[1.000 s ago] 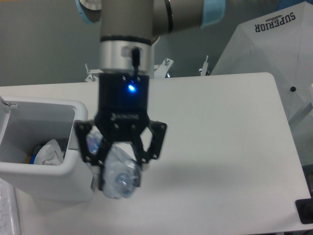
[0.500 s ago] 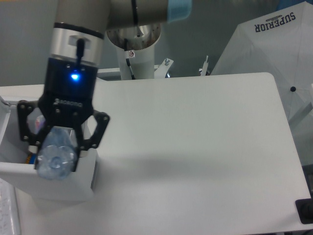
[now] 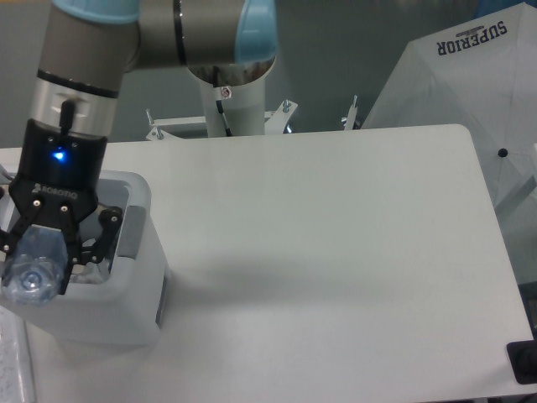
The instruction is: Place the trash in the trash can
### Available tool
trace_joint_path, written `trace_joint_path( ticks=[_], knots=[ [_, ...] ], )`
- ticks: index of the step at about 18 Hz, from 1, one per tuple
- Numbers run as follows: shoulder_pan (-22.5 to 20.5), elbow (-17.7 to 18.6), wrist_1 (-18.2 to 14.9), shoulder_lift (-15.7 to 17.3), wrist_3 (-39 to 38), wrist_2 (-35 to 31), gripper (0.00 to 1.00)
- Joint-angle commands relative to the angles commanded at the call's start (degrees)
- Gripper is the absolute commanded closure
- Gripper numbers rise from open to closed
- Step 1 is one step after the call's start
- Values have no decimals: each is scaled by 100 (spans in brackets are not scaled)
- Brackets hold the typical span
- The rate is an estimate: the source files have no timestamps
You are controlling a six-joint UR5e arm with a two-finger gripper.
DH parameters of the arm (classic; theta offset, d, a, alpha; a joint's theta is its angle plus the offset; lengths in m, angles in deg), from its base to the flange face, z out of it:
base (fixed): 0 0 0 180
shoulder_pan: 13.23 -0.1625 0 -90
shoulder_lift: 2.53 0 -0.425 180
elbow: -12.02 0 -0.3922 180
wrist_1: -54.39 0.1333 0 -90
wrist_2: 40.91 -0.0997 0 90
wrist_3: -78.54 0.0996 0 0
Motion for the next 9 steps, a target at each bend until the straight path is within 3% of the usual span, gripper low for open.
trace_joint_path(
  ticks=[4,8,9],
  knots=[
    [18,88,9,9,9,-9,36],
    [27,141,9,61,359,-9,1],
    [27,123,0,79,413,9,0]
  ],
)
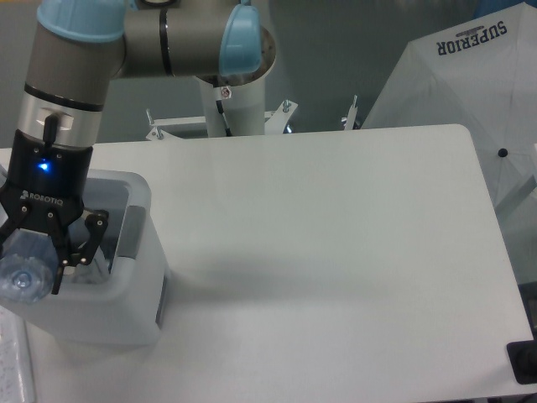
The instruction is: Place the trash in the trash can
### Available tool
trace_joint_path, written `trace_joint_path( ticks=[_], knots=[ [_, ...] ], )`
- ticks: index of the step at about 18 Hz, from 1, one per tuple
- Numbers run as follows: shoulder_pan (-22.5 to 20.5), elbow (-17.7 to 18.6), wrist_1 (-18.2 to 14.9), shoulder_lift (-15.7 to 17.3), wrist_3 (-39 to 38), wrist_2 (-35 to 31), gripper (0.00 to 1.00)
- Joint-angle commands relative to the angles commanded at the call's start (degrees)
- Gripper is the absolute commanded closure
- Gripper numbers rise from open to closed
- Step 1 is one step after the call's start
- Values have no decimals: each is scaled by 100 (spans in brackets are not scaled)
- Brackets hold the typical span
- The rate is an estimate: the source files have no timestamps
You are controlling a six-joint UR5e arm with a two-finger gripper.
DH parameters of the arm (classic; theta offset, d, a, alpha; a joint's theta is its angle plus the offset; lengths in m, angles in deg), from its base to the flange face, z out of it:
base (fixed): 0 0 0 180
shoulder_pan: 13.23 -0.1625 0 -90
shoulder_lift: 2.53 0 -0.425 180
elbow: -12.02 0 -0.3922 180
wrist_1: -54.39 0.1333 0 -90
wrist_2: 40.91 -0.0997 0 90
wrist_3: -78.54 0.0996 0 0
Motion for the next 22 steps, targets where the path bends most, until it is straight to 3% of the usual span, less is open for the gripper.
trace_joint_path(
  ticks=[5,10,14,19,22],
  knots=[
    [-218,0,0,149,306,-9,0],
    [-746,-588,-9,167,527,26,0],
    [-1150,-659,-105,281,1378,-44,0],
    [-1748,-607,-878,466,2064,-35,0],
    [-1968,-563,-1089,492,2513,-44,0]
  ],
)
